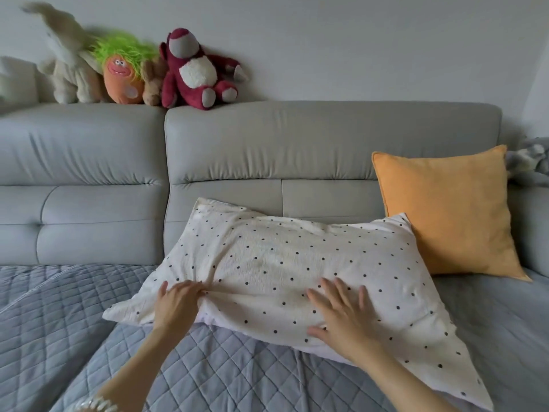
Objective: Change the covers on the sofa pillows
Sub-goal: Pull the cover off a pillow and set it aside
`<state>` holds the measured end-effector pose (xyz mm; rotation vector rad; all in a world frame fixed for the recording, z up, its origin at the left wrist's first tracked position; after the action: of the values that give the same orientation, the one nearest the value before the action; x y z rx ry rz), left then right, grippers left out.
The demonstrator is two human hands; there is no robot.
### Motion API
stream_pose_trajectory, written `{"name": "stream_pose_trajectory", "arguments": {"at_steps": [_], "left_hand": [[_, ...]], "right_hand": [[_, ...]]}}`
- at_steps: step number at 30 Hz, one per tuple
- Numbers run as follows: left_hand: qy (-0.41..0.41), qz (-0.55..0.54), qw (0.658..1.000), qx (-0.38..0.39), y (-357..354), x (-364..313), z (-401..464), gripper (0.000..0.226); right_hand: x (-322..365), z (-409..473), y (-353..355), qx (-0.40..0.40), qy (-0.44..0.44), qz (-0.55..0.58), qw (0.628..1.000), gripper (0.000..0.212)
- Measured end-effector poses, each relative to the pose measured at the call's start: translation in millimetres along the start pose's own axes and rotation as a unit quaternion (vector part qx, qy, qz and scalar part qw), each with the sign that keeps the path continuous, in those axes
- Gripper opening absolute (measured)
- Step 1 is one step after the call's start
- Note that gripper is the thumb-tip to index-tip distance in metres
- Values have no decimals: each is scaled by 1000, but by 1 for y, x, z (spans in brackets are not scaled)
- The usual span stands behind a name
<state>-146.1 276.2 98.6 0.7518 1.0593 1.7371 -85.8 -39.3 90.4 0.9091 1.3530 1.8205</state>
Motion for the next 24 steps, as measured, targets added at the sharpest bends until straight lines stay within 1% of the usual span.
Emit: {"name": "stream_pose_trajectory", "arguments": {"at_steps": [1,3,4,6,8,10,11,14,16,17,18,19,20,22,23,24], "left_hand": [[8,-18,1000,-4,2,-1,-1,18],[47,-56,997,-8,11,-2,-9,16],[60,-77,995,-25,17,-3,-14,16],[61,-106,990,-76,38,-6,-18,19],[64,-141,979,-130,71,-10,-10,21],[65,-161,969,-177,111,-16,9,21],[68,-163,964,-199,133,-20,18,20],[82,-166,946,-267,210,-31,41,20],[73,-157,932,-319,262,-32,55,21],[64,-141,930,-333,284,-30,64,21],[58,-119,935,-330,301,-27,75,21],[54,-93,945,-310,311,-23,87,21],[50,-61,958,-275,313,-19,98,20],[38,34,983,-176,286,-15,111,20],[35,79,988,-124,261,-15,111,20],[37,97,992,-76,233,-14,106,21]], "right_hand": [[-1,1,-4,-44,13,-17,999,74],[-3,4,-4,-97,18,-8,995,55],[-4,6,-1,-117,12,5,993,48],[1,8,23,-151,-8,31,988,34],[5,10,60,-185,-47,90,978,11],[4,18,97,-223,-70,140,962,26],[4,22,120,-240,-78,172,952,28],[12,34,199,-340,-70,233,908,19],[19,42,243,-397,-62,243,883,22],[22,48,262,-413,-55,251,874,23],[25,55,278,-414,-53,256,872,24],[26,64,285,-397,-56,252,881,26],[28,74,286,-367,-60,238,897,30],[23,94,261,-297,-74,191,933,31],[18,99,240,-262,-90,173,945,28],[12,100,216,-228,-111,161,954,26]]}}
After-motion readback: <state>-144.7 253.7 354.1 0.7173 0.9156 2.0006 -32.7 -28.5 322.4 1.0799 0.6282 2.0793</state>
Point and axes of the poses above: each hand's wrist, its own z-axis towards the middle knuckle, its own y-axis out of the back of the hand, x = y × z, the point moved 3 cm from there along z, towards the middle knuckle, and after that the axes turned 13 degrees about z, right-handed, at the moved point
